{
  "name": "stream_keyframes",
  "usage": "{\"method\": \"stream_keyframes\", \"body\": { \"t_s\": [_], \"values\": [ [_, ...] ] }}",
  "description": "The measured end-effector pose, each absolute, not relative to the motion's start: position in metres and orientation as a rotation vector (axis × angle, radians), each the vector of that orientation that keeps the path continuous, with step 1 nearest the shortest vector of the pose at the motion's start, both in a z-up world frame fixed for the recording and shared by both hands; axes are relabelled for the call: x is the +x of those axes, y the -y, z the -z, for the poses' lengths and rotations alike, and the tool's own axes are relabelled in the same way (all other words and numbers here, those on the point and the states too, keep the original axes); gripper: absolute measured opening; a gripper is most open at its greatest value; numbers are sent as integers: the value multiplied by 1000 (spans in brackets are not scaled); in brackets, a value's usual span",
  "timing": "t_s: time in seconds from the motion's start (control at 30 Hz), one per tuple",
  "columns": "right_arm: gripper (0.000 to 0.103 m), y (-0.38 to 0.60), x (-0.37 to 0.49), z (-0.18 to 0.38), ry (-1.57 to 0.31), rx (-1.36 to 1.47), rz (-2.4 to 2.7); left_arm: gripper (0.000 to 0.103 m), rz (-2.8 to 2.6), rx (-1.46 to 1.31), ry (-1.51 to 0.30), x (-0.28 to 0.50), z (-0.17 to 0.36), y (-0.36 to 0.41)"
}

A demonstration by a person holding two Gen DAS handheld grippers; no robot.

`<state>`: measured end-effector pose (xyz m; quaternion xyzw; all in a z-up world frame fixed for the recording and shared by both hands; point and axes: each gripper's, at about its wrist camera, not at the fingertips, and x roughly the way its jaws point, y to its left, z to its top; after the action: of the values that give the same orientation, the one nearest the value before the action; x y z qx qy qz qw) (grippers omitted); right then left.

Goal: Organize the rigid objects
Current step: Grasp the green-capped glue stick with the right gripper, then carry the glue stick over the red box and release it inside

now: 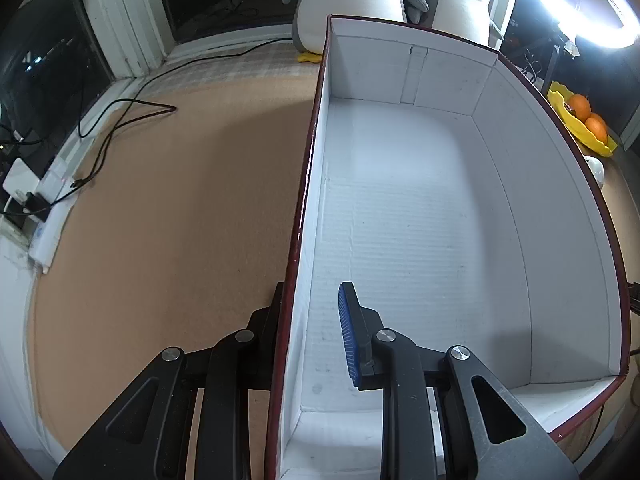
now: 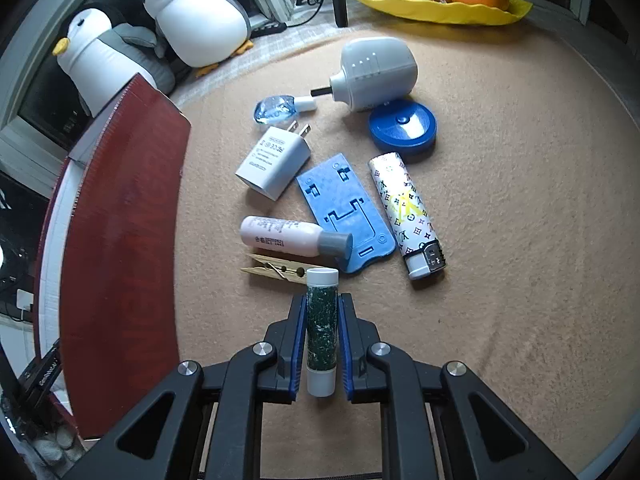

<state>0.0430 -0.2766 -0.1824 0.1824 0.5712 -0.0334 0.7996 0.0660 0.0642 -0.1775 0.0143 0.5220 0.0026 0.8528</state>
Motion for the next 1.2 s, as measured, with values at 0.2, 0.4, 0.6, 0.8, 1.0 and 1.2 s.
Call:
{"method": "stream_keyframes", "body": {
  "t_s": [0.2, 0.4, 0.6, 0.8, 1.0, 1.2],
  "values": [
    [14, 274, 43, 152, -1154, 359, 29, 22, -14, 7, -1101, 66, 179, -67],
    [14, 254, 52, 118, -1083, 316, -42, 22, -26, -10, -1097, 65, 179, -68],
    [14, 226, 59, 91, -1033, 280, -146, 22, -42, -21, -1090, 64, 178, -68],
    [14, 188, 65, 74, -1010, 213, -263, 22, -60, -23, -1087, 64, 178, -68],
    [14, 155, 71, 72, -1021, 167, -364, 22, -75, -26, -1088, 65, 178, -68],
    [14, 127, 75, 73, -1031, 116, -440, 22, -92, -33, -1085, 65, 178, -69]
  ]
}}
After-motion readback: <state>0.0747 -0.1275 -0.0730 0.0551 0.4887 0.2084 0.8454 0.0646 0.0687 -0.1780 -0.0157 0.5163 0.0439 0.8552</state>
